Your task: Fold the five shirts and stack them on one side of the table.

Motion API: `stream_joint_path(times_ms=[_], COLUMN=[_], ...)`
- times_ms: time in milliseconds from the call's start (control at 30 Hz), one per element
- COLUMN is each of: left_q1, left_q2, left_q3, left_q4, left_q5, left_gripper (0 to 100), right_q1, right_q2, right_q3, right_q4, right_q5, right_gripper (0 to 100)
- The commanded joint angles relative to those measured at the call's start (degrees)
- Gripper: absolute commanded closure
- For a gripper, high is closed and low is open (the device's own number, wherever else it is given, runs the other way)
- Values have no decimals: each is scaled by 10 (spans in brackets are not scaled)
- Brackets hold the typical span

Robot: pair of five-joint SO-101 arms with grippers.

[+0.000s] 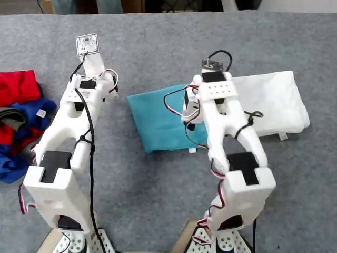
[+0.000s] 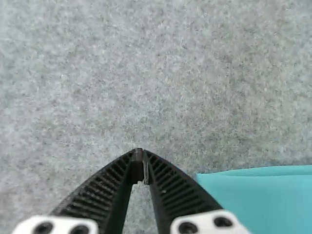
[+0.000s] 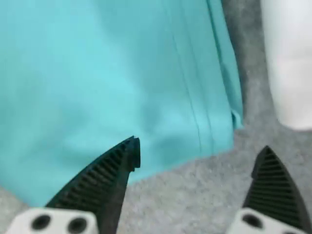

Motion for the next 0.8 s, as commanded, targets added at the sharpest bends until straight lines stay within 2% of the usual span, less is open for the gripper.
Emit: stream_joint_path(times_ms=[0, 167, 467, 767], left_q1=[-5, -5, -5, -4], left_q2=[-33, -33, -33, -33], left_q3=[-5, -5, -5, -4], left_q4=[4, 4, 4, 4], left_q5=[4, 4, 4, 4], left_gripper=[971, 971, 971, 971], right_q1=[-7, 9, 18, 19], right_q2=[6, 44, 82, 44], right_q3=[0, 0, -2, -69], right_q4=[-33, -61, -50, 33], right_q5=[-7, -7, -2, 23], right_gripper=[704, 771, 642, 628])
